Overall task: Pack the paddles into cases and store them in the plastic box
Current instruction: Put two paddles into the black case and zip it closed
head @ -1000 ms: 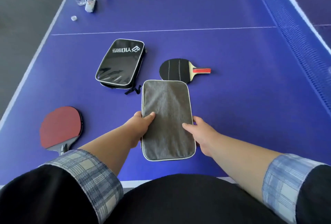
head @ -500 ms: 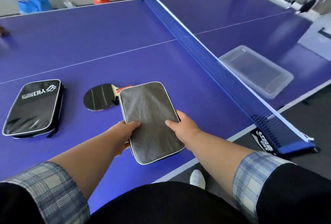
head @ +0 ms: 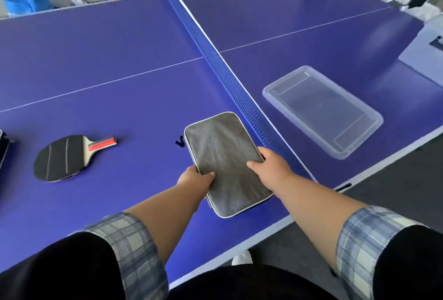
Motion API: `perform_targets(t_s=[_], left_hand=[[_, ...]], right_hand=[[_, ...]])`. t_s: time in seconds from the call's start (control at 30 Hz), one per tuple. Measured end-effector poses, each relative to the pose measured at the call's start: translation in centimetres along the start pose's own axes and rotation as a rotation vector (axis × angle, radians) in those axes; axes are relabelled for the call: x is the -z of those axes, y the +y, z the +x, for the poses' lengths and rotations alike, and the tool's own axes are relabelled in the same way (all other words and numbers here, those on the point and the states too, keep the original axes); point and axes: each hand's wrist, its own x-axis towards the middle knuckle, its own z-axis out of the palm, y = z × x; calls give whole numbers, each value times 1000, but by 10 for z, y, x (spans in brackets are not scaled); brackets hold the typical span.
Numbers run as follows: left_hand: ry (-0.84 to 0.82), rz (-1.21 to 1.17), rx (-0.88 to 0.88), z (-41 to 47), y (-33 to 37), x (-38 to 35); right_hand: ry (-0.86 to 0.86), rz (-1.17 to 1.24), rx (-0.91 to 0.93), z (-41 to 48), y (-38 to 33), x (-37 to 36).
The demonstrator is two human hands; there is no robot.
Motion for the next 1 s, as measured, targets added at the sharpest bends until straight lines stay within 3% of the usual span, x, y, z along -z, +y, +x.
perform_targets(t_s=[0.23,0.4,0.53,0.63,1.0], left_hand=[[1,148,93,35,10,-67],[-18,184,126,47,8,-69],[-32,401,85,38,10,-57],[26,486,80,22,2,-31],[349,155,96,-71,-93,180]], right_hand=[[-40,-102,-77,53,46,15],[-34,-227,-103,62,51,9],[60,-290,-96,51,42,1],[119,-358,67,33,24,-14],[-152,-428,492,-73,-119,-169]])
